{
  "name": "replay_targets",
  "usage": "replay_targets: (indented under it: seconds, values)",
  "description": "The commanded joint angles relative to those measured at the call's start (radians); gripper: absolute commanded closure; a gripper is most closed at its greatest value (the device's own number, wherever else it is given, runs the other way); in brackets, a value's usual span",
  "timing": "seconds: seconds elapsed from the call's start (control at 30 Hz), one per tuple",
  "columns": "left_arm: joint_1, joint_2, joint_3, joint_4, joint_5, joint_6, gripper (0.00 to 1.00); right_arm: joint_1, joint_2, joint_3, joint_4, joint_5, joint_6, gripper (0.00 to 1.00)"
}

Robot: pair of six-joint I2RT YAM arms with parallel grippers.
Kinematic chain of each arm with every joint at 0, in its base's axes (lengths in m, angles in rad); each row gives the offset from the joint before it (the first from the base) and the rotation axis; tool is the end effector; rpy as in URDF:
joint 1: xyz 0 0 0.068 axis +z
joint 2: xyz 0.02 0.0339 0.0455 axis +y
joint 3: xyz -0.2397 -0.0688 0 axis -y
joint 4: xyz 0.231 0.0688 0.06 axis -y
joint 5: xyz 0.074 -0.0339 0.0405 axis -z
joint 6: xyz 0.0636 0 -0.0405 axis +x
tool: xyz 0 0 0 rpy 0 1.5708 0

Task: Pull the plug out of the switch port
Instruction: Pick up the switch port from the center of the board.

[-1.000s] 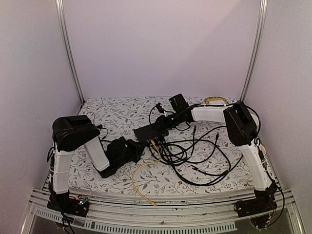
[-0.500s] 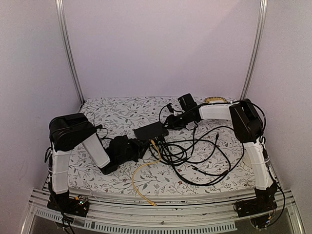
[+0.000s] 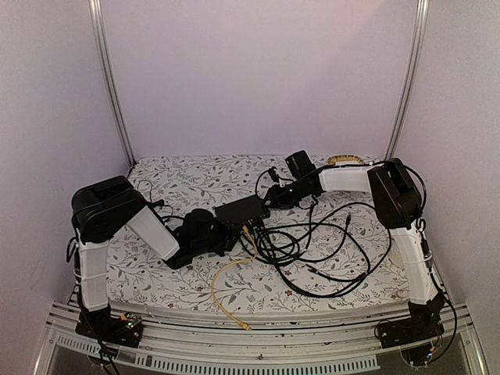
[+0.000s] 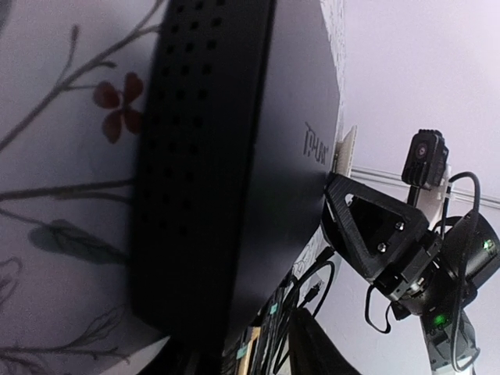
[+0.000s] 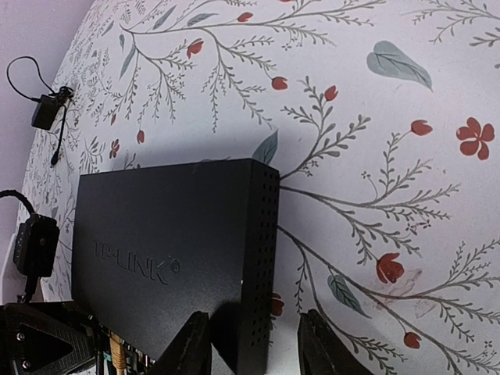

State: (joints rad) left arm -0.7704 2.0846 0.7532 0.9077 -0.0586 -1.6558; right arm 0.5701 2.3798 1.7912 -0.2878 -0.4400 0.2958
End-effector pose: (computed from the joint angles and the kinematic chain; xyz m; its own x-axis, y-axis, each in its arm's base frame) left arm 0.2726 -0.2593 0.0555 -0.6295 -0.7752 0.0534 -0.3498 0.2213 -0.9103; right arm 0.4089 0.2943 0.0995 -0.8280 -0.2176 -0.5167 -0.4980 0.7088 0.4996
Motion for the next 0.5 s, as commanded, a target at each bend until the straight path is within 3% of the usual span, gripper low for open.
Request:
replay_targets:
  seconds: [0.0,0.2,0.47]
  values:
    - [0.002,-0.003,-0.084,-0.248,-0.066,-0.060,0.62,0.002,0.020,0.008,-0.045,0.017,-0.010,0.60]
    - [-0.003,0.007,-0.141,-0.113,-0.094,-0.101,0.61,0.002,0.028,0.012,-0.042,0.012,-0.005,0.60]
    - [0.006,0.093,-0.089,-0.042,-0.002,-0.063,0.61,0.002,0.031,0.017,-0.049,0.012,-0.007,0.60]
